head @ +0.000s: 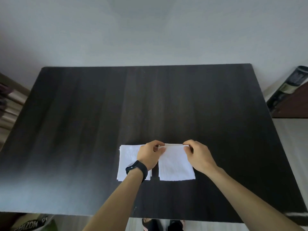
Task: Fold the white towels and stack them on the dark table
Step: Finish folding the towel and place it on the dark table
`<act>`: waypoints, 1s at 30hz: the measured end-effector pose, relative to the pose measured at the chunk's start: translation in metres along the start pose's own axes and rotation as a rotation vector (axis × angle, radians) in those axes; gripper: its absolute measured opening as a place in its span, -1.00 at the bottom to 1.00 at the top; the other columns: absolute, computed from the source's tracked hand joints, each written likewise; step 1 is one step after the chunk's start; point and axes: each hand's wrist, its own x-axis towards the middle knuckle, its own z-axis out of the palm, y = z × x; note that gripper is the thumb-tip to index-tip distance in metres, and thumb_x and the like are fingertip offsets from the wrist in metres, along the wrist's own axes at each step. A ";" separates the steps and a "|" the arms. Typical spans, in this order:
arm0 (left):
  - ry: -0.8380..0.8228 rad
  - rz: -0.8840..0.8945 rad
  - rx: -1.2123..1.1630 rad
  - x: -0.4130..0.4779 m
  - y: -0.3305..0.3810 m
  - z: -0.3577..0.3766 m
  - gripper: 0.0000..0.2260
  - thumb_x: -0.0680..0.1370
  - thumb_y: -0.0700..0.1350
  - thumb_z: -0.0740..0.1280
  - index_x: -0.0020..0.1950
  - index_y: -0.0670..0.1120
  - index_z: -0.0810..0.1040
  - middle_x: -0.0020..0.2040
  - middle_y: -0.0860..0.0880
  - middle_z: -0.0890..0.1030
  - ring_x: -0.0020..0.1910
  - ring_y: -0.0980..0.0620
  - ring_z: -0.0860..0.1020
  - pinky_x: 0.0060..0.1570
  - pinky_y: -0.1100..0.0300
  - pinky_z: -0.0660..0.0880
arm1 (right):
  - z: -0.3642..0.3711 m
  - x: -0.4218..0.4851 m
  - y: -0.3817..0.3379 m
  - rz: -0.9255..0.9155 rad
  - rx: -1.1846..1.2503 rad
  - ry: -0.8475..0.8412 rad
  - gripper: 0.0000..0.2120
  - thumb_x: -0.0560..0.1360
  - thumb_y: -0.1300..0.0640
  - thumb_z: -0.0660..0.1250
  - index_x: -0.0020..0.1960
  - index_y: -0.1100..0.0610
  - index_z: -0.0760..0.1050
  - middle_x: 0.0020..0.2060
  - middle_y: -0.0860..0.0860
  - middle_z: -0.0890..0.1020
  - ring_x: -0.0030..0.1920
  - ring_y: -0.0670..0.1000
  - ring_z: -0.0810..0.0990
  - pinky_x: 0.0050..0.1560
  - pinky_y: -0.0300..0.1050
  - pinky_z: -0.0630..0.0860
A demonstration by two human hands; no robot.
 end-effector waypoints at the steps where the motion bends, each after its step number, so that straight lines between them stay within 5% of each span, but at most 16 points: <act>1: 0.005 0.011 0.013 0.002 -0.001 0.002 -0.84 0.58 0.07 0.33 0.14 0.12 0.60 -0.06 0.10 0.58 -0.08 0.11 0.57 -0.05 0.22 0.56 | 0.002 0.001 0.001 0.008 -0.009 0.009 -0.83 0.63 0.11 0.23 0.18 0.04 0.51 0.00 -0.07 0.58 -0.06 -0.12 0.55 -0.12 -0.31 0.42; 7: 0.052 0.055 0.116 0.013 0.006 0.009 -0.81 0.61 0.06 0.29 0.18 0.11 0.58 -0.08 0.12 0.60 -0.09 0.14 0.56 -0.13 0.32 0.49 | 0.010 0.004 0.005 0.028 -0.028 0.086 -0.86 0.62 0.12 0.23 0.15 0.03 0.49 -0.01 -0.07 0.55 -0.10 -0.12 0.53 -0.13 -0.34 0.44; 15: 0.078 0.113 0.398 0.021 0.011 0.018 -0.83 0.65 0.09 0.15 0.15 0.11 0.48 -0.04 0.06 0.59 -0.16 0.06 0.56 -0.17 0.10 0.61 | 0.011 0.006 0.008 0.010 -0.118 0.116 -0.83 0.63 0.08 0.17 0.18 0.01 0.48 0.06 -0.03 0.50 -0.18 -0.07 0.55 -0.19 -0.25 0.55; 30: 0.099 0.190 0.683 0.003 0.010 0.023 -0.76 0.67 0.07 0.07 0.20 0.04 0.45 0.02 0.04 0.55 -0.20 0.04 0.53 -0.29 0.20 0.42 | 0.019 0.004 0.025 -0.122 -0.198 0.083 -0.81 0.64 0.04 0.18 0.20 0.02 0.49 0.19 -0.03 0.42 -0.18 -0.10 0.51 -0.26 -0.36 0.42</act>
